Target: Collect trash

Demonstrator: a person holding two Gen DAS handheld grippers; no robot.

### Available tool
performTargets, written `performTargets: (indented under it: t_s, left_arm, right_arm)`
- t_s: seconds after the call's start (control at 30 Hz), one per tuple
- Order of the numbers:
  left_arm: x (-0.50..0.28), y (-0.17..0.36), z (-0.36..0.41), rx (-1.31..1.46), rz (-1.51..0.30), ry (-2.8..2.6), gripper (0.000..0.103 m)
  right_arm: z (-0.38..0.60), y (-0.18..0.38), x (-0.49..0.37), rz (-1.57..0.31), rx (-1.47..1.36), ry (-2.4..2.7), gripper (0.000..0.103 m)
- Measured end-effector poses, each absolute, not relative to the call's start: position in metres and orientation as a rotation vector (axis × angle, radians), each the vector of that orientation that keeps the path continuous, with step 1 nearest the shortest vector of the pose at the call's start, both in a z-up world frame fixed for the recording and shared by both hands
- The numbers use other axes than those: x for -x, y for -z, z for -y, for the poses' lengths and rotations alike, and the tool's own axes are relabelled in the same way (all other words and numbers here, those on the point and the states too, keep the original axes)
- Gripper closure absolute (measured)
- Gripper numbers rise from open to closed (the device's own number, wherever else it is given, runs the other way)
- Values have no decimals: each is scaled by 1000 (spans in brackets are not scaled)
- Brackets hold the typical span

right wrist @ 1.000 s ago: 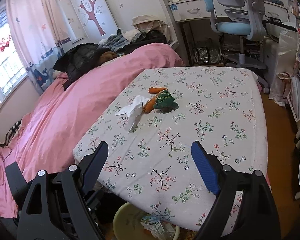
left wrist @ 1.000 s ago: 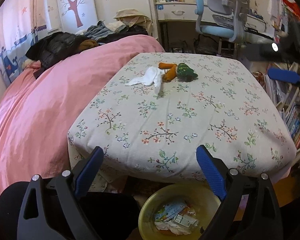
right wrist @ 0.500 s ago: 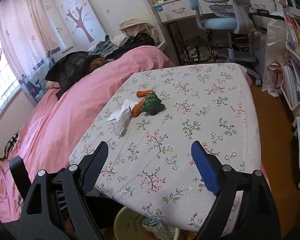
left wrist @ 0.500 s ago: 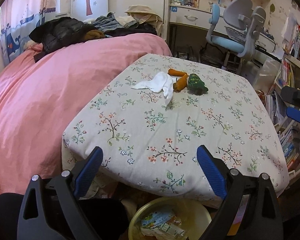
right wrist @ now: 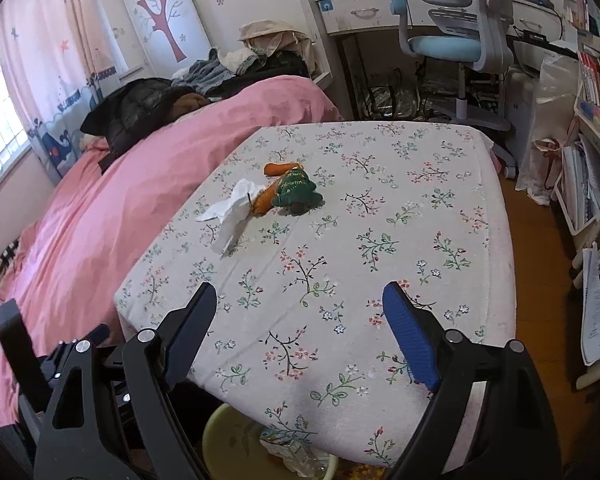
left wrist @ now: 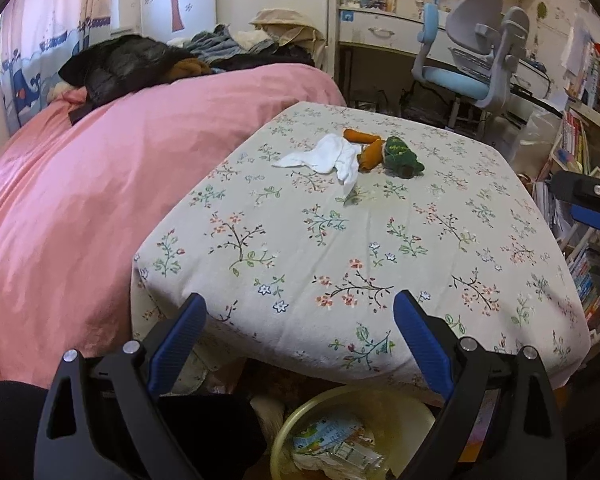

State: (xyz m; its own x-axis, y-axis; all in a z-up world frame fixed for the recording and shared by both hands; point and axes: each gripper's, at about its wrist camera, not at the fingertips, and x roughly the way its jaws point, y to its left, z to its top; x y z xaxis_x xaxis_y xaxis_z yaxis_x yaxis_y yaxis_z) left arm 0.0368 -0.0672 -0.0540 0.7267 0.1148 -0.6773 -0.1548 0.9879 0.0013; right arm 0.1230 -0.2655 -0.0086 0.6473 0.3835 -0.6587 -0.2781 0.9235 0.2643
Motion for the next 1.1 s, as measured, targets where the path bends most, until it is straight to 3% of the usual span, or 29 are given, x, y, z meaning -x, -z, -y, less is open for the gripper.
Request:
performTargets:
  t_s: [1.1]
  left_arm:
    - [-32,57,53,23,-754,-122,12]
  right_arm:
    - [228,23,-141,-796,-41,-354,21]
